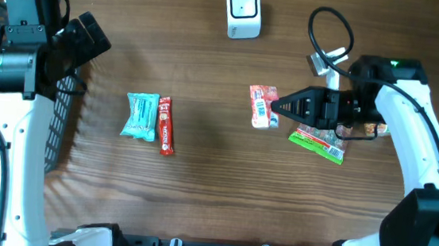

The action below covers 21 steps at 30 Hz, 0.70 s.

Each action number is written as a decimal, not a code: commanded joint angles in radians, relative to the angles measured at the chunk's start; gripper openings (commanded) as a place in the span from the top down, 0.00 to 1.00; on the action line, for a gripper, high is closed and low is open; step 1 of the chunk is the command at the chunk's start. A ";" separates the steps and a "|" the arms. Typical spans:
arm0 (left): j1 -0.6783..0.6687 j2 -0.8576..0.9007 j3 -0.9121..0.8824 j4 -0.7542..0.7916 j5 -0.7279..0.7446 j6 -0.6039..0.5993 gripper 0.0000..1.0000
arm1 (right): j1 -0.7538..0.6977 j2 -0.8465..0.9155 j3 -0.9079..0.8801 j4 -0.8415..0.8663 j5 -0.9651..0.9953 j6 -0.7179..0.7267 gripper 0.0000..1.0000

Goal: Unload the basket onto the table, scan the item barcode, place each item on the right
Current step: 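Hold the red Kleenex pack up to the white scanner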

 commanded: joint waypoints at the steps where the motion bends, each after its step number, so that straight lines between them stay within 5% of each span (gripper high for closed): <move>1: 0.006 -0.008 0.009 0.002 0.001 0.008 0.00 | 0.003 -0.023 0.002 0.001 0.024 0.008 0.96; 21: 0.006 -0.008 0.009 0.002 0.001 0.008 0.00 | 0.003 -0.023 0.002 0.059 0.058 0.060 0.96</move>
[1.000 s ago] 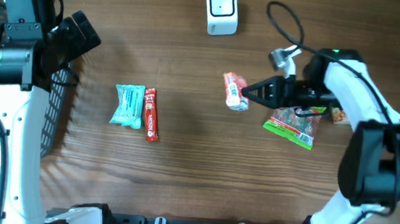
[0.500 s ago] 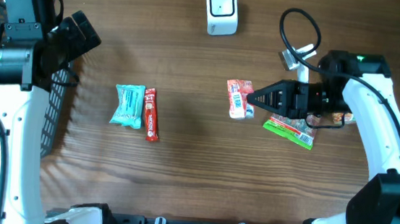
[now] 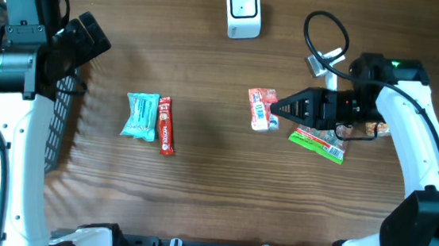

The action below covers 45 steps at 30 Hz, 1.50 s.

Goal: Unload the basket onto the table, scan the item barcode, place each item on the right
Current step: 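Hold the red Kleenex pack up to the white scanner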

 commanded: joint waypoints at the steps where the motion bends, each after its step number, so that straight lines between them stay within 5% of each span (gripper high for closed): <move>1: 0.006 -0.008 0.009 0.002 0.001 0.008 0.00 | 0.003 -0.019 0.002 0.017 0.022 0.001 0.96; 11: 0.006 -0.008 0.009 0.002 0.001 0.008 0.00 | 0.003 -0.019 0.002 0.127 0.084 0.087 0.96; 14: 0.006 -0.008 0.009 0.002 0.001 0.008 0.00 | 0.003 -0.018 -0.002 0.279 0.206 0.267 0.96; 15: 0.006 -0.008 0.009 0.002 0.001 0.008 0.00 | 0.003 -0.018 -0.013 0.423 0.323 0.477 0.96; 18: 0.006 -0.008 0.009 0.002 0.001 0.008 0.00 | 0.007 -0.018 -0.027 0.624 0.712 0.785 0.96; 23: 0.006 -0.008 0.009 0.002 0.001 0.008 0.00 | 0.020 -0.018 0.042 0.645 1.070 0.872 0.96; 26: 0.006 -0.008 0.009 0.002 0.001 0.008 0.00 | 0.032 -0.018 0.298 0.486 1.307 0.949 0.96; 29: 0.006 -0.008 0.009 0.002 0.001 0.008 0.00 | 0.051 -0.005 0.545 0.377 1.437 0.973 0.96; 34: 0.006 -0.008 0.009 0.002 0.001 0.008 0.00 | 0.097 0.270 1.108 0.122 1.585 0.960 0.96; 38: 0.006 -0.008 0.009 0.002 0.001 0.008 0.00 | 0.241 0.428 1.123 0.318 1.674 0.808 0.96; 45: 0.006 -0.008 0.009 0.002 0.001 0.008 0.00 | 0.455 0.695 1.116 0.609 2.152 0.604 0.96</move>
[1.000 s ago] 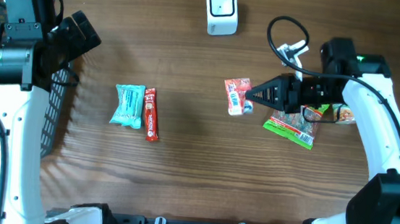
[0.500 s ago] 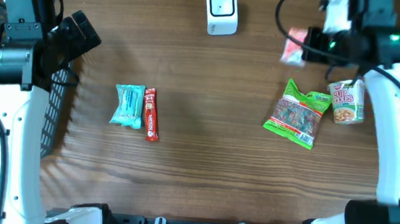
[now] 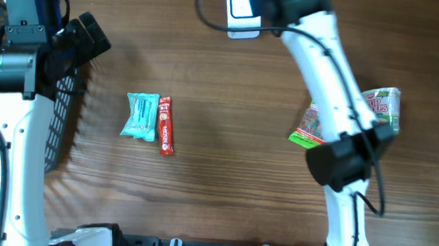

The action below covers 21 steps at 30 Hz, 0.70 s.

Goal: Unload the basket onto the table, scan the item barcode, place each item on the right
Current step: 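Hold the red Kleenex pack up to the white scanner, then place the Kleenex pack beside the green bag on the right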

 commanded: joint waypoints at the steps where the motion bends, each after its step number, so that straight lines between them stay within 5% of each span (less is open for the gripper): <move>1: 0.006 -0.008 0.009 0.001 0.002 0.008 0.00 | 0.037 0.118 0.006 0.087 0.257 -0.137 0.96; 5: 0.006 -0.008 0.009 0.001 0.001 0.008 0.00 | 0.042 0.247 0.003 0.197 0.296 -0.290 0.96; 10: 0.006 -0.008 0.009 0.001 0.001 0.008 0.00 | 0.041 0.278 -0.006 0.217 0.143 -0.294 0.96; 17: 0.006 -0.008 0.009 0.001 0.002 0.008 0.00 | 0.022 0.249 -0.004 0.177 0.223 -0.211 0.96; 21: 0.006 -0.008 0.009 0.001 0.002 0.008 0.00 | 0.022 0.026 -0.004 -0.023 -0.010 -0.051 0.96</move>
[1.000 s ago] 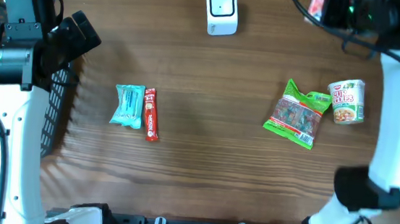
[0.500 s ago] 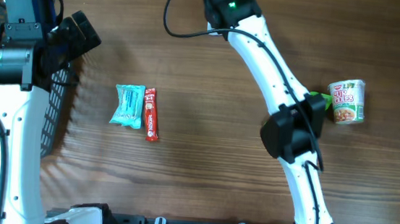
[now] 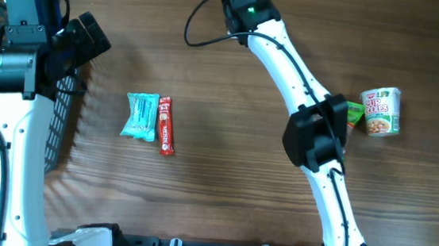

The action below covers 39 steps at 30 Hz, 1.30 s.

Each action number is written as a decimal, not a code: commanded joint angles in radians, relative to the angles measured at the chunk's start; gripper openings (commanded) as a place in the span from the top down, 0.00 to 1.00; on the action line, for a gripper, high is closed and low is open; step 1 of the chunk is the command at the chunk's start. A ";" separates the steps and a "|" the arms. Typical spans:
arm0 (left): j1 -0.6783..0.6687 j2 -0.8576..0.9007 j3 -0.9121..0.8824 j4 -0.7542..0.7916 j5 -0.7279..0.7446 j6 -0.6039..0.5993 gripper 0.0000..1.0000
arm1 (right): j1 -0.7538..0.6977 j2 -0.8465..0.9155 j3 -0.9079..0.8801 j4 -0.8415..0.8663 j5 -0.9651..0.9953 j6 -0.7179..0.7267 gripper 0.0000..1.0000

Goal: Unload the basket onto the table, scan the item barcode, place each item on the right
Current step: 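Place the Kleenex pack beside the green bag on the right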

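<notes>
My right arm stretches across the table to the far middle edge, and its wrist and gripper sit at the top of the overhead view. The fingers and anything between them are hidden there. The white scanner does not show; the arm covers that spot. No red and white packet lies on the table. A teal packet [image 3: 141, 115] and a red bar [image 3: 167, 125] lie side by side at left centre. My left gripper [image 3: 93, 34] hangs open and empty at the far left, next to the basket.
A dark mesh basket [image 3: 64, 125] stands at the left edge under the left arm. A cup of noodles [image 3: 381, 111] lies on its side at the right, with a green packet [image 3: 354, 112] partly hidden behind the right arm's elbow.
The right arm's wrist has moved a little further toward the far edge, and the white scanner, which partly showed before, is now covered. The cup of noodles shows fully now. The left arm is unchanged.
My right gripper pointed left at a red and white packet in the middle right of the table, then touched it. Later the packet was gone from the table and the arm reached to the scanner at the far edge, where it is now.
</notes>
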 commanded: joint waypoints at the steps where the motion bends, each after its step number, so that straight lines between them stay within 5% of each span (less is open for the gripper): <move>1: 0.006 -0.008 0.009 0.002 0.001 0.008 0.00 | 0.000 -0.268 0.011 -0.119 -0.197 0.173 0.96; 4: 0.006 -0.008 0.009 0.002 0.001 0.008 0.00 | -0.011 -0.466 0.011 -0.422 -0.377 0.340 0.96; 8: 0.006 -0.008 0.009 0.002 0.001 0.008 0.00 | -0.046 -0.536 0.011 -0.641 -0.462 0.364 0.96; 14: 0.006 -0.008 0.009 0.002 0.001 0.008 0.00 | -0.060 -0.737 -0.090 -0.651 -0.537 0.422 0.96; 20: 0.006 -0.008 0.009 0.002 0.001 0.008 0.00 | -0.089 -0.996 -0.552 -0.649 -0.168 0.729 0.96; 28: 0.006 -0.008 0.009 0.002 0.001 0.008 0.00 | -0.330 -1.019 -1.168 -0.225 -0.154 0.739 0.96; 32: 0.006 -0.008 0.009 0.002 0.001 0.008 0.00 | -0.434 -1.011 -1.336 0.040 -0.315 0.591 0.96; 33: 0.006 -0.008 0.009 0.002 0.001 0.008 0.00 | -0.444 -1.011 -1.373 0.086 -0.315 0.586 0.91; 35: 0.006 -0.008 0.009 0.002 0.001 0.008 0.00 | -0.446 -1.011 -1.412 0.135 -0.315 0.529 0.33; 37: 0.006 -0.008 0.009 0.002 0.001 0.008 0.00 | -0.446 -1.011 -1.412 0.144 -0.314 0.519 0.20; 39: 0.006 -0.008 0.009 0.002 0.001 0.008 0.00 | -0.446 -1.012 -1.373 0.128 -0.324 0.517 0.19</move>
